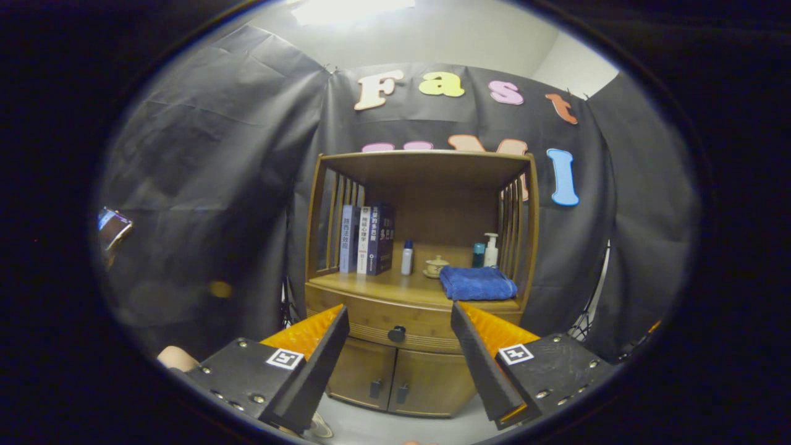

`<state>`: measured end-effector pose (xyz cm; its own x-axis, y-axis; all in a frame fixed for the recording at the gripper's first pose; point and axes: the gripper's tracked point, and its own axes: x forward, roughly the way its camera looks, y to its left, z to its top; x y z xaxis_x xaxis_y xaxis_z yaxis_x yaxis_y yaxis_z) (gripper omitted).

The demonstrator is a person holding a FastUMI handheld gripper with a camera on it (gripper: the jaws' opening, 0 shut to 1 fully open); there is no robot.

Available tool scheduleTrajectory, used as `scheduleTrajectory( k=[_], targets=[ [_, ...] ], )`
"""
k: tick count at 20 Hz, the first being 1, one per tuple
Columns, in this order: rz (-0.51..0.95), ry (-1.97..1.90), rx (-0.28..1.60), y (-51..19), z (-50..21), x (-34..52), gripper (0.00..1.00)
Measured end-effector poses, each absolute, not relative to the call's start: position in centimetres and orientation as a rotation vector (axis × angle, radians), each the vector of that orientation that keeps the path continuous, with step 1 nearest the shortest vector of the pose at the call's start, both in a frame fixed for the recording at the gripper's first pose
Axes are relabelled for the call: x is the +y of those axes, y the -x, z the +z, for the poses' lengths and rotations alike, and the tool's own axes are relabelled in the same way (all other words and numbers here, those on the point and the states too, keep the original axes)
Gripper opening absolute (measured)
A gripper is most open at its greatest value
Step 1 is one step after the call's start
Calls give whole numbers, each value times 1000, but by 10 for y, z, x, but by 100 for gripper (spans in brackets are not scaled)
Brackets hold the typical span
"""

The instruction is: Pull open the drawer, take out the items inside it, and place them on the countertop above the cabinet.

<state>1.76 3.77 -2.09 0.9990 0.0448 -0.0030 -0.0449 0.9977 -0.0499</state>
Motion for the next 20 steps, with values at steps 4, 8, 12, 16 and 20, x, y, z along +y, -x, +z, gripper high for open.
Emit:
scheduleTrajectory(
  k=[4, 8, 12, 16, 20],
  targets=[
    [60, 46, 9, -47, -34, 48, 99],
    [75, 42, 17, -80, -53, 62, 99],
    [81, 54, 25, -116, -75, 77, 99],
    [65, 48, 58, -151, -106, 85, 99],
    [28, 38, 128, -185, -144, 86, 99]
  ],
)
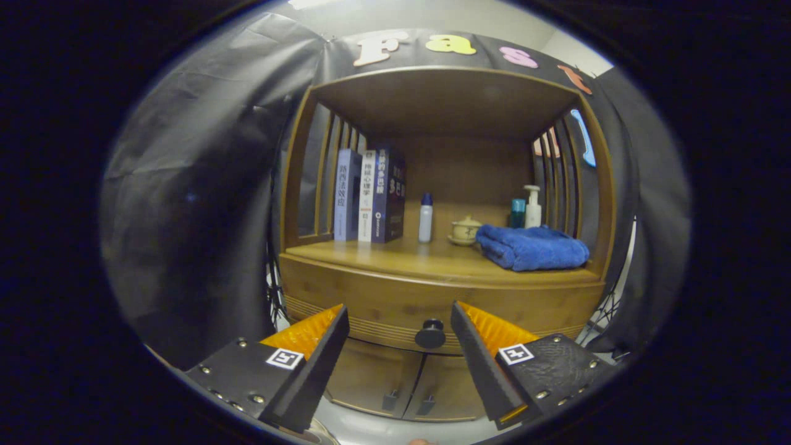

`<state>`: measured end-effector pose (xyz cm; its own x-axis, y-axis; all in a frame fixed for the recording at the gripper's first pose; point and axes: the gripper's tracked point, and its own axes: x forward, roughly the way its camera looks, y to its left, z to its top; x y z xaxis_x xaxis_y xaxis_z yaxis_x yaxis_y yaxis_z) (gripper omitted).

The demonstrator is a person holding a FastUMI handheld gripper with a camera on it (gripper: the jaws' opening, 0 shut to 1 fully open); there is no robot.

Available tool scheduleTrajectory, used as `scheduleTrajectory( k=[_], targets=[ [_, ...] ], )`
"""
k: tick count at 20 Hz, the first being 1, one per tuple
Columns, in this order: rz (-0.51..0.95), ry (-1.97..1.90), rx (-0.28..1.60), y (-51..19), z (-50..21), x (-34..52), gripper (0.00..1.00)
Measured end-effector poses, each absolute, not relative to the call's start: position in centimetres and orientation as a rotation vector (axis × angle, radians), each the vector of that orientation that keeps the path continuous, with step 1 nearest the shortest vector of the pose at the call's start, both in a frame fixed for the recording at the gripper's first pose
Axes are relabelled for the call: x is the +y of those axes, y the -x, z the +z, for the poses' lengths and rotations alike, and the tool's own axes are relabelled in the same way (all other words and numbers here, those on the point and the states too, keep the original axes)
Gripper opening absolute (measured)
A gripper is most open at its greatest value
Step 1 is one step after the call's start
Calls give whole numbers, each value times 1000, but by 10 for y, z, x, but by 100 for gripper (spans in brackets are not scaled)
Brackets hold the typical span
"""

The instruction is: Pull open the drawer, take out the items inside it, and place them on the countertop above the cabinet.

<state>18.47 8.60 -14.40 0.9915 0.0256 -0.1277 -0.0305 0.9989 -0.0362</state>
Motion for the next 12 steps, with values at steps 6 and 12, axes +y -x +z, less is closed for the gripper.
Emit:
scheduleTrajectory(
  k=[6, 12],
  targets=[
    [-75, 52, 211, -229, -183, 68, 86],
    [-176, 74, 270, -245, -209, 43, 68]
  ],
)
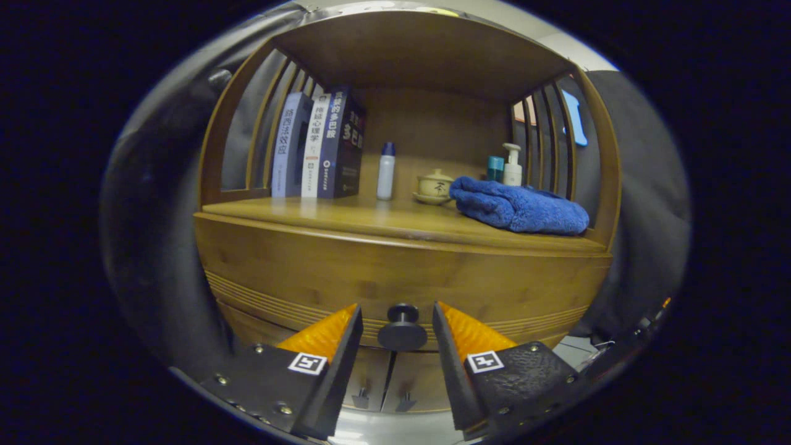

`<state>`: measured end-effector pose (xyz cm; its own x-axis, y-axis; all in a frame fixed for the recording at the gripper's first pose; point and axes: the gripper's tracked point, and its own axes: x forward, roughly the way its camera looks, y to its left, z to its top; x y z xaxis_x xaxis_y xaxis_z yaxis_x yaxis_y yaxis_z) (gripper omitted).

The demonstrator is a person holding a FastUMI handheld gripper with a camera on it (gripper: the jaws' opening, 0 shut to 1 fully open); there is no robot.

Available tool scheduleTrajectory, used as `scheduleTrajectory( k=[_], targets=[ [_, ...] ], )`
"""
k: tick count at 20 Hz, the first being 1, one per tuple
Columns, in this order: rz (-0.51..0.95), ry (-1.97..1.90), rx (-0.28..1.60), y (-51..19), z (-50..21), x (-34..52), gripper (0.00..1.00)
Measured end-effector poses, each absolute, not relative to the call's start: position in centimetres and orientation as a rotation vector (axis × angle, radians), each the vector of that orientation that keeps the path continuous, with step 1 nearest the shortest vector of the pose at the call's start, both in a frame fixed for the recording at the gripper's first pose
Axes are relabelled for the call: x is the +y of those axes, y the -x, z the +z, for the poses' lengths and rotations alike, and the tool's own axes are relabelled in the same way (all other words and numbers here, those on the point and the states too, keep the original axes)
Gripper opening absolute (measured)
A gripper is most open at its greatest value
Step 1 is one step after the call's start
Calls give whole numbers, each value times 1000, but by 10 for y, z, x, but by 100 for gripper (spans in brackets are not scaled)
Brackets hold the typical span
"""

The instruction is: Pull open the drawer, take out the items inside it, and place them on the countertop above the cabinet.

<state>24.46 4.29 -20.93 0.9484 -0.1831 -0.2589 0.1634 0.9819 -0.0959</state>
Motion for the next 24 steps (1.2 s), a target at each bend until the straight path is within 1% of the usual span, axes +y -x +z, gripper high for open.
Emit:
scheduleTrajectory(
  k=[3, 4, 8, 10, 11, 15, 24],
  targets=[
    [-186, 57, 273, -257, -215, 37, 52],
    [-190, 49, 281, -249, -217, 39, 47],
    [-229, -5, 267, -253, -219, 37, 36],
    [-201, -28, 270, -251, -217, 36, 36],
    [-193, -30, 278, -253, -218, 36, 30],
    [-201, -18, 301, -243, -219, 35, 30],
    [-184, -26, 352, -181, -217, 42, 30]
  ],
)
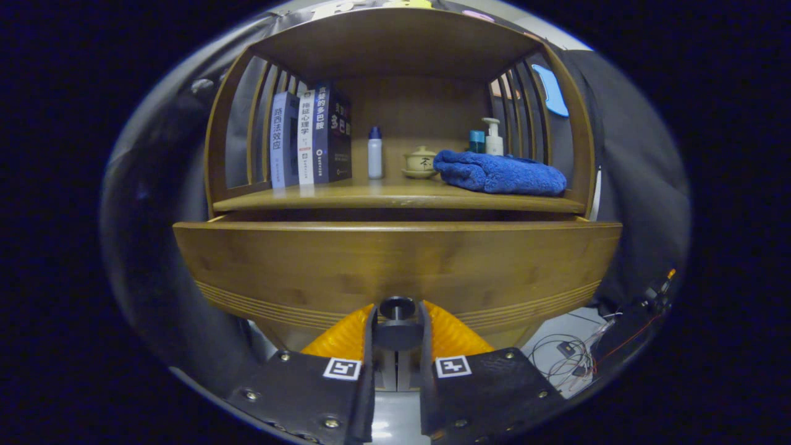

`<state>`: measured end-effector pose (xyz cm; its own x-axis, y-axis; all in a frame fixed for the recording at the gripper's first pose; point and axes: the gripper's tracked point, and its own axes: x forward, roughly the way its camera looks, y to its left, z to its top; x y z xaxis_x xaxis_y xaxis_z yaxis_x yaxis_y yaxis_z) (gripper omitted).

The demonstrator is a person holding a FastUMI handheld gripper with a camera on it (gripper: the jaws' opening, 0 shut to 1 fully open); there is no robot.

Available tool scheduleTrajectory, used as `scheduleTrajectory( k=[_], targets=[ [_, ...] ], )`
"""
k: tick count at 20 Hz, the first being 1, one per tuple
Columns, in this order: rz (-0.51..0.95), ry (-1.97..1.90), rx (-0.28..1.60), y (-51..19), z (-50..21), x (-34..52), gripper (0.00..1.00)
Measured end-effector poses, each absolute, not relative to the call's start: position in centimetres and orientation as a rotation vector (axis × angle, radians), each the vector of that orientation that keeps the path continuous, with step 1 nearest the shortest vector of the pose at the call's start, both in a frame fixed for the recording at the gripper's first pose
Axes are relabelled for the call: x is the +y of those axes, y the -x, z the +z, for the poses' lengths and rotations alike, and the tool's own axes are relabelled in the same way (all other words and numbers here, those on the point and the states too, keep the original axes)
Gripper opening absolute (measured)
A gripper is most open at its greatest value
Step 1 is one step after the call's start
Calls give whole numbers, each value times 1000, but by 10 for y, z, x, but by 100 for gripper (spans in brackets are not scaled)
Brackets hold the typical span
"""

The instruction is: Pull open the drawer, take out the items inside it, and place them on the countertop above the cabinet.

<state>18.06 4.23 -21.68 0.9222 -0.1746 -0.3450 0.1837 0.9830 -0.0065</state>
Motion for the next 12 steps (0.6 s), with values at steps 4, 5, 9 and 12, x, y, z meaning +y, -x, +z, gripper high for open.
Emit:
scheduleTrajectory(
  k=[4, 5, 9, 12],
  targets=[
    [-165, -41, 368, -157, -215, 45, 30],
    [-164, -48, 371, -152, -214, 46, 30],
    [-149, -41, 368, -129, -212, 50, 30],
    [-141, -59, 379, -115, -214, 51, 30]
  ],
)
